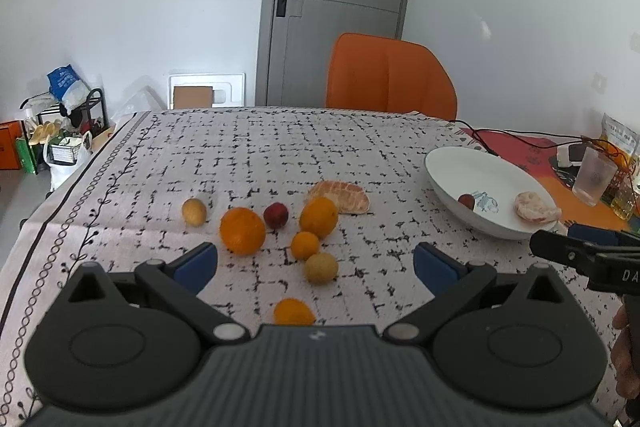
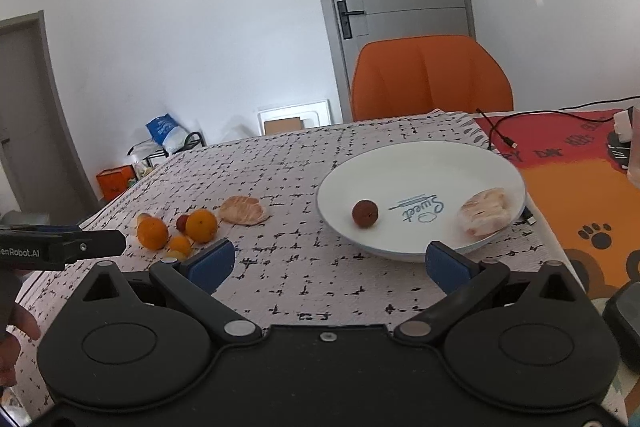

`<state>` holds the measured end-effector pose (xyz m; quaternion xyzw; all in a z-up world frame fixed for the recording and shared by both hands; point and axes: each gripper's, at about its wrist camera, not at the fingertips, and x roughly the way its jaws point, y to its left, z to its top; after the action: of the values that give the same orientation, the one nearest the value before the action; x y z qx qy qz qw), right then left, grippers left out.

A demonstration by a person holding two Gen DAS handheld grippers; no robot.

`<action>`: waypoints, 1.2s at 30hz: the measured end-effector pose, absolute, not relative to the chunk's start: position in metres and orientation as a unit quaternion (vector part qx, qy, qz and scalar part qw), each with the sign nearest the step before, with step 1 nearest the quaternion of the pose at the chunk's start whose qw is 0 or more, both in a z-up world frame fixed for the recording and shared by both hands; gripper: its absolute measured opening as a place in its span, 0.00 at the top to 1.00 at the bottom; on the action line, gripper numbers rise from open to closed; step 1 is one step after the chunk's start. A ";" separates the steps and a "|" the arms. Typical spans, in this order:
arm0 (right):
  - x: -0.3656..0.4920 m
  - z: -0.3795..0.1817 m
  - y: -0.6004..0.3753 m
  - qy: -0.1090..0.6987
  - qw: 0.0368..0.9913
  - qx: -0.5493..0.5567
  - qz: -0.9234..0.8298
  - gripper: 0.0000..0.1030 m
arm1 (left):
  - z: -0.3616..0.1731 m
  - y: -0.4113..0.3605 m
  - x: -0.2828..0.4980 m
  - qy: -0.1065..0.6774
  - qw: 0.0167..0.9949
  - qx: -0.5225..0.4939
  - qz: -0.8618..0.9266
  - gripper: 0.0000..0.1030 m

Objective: Organize fruits
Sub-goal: 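Move both open grippers back toward the remaining fruits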

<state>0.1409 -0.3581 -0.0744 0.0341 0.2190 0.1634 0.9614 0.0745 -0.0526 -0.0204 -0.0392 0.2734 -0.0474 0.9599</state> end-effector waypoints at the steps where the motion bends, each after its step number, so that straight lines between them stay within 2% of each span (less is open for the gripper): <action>1: 0.141 -0.075 -0.357 0.220 0.960 0.034 0.168 0.00 | -0.021 -0.051 0.073 0.273 0.960 -0.042 -0.045 0.00; 28: 0.142 -0.090 -0.319 0.270 0.929 0.003 0.255 0.00 | -0.050 -0.035 0.063 0.316 0.947 -0.041 -0.025 0.00; 36: 0.145 -0.093 -0.314 0.274 0.926 -0.004 0.258 0.00 | -0.057 -0.035 0.067 0.314 0.948 -0.040 -0.030 0.05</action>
<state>0.1454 -0.3142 -0.0926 -0.0041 0.2743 0.2584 0.9263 0.0666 -0.0345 -0.0575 -0.0396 0.3142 -0.0297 0.9481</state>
